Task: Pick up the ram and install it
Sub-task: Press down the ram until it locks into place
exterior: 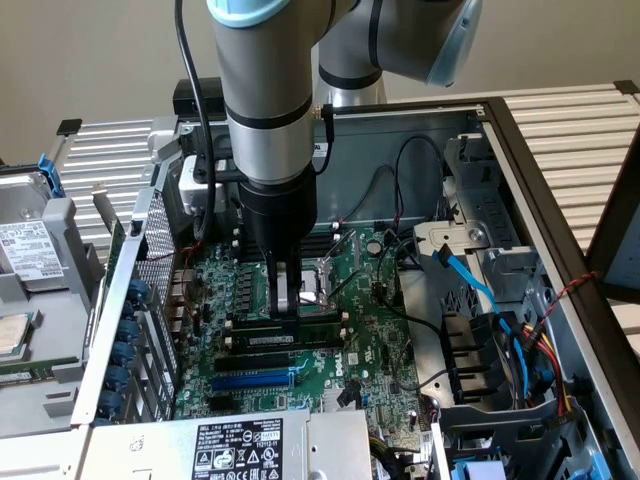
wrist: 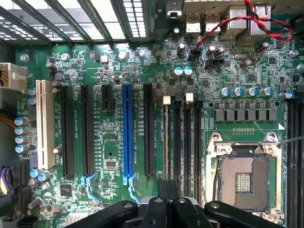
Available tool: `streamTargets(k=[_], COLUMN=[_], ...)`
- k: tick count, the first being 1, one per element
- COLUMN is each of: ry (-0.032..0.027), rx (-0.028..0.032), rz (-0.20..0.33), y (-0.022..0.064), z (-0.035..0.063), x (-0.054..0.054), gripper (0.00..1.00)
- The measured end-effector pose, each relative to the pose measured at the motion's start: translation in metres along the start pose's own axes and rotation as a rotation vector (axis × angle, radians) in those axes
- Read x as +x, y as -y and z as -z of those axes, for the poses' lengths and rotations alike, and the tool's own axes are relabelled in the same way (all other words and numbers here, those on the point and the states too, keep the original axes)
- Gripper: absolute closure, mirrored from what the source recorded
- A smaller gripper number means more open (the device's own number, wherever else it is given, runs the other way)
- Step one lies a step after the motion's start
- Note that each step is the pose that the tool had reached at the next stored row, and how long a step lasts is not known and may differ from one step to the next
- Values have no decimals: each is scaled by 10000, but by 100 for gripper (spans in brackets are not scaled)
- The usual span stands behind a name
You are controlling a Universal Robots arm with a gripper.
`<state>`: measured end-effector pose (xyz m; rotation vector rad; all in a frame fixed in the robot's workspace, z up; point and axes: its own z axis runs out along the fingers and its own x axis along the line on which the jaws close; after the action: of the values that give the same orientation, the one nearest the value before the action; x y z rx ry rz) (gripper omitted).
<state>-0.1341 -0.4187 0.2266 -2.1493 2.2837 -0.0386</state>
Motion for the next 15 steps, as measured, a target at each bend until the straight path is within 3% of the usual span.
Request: streamTargets(k=[15], ry=[3], rx=[2], rz=[0], y=[0], z=[-12], x=[0], gripper=[89])
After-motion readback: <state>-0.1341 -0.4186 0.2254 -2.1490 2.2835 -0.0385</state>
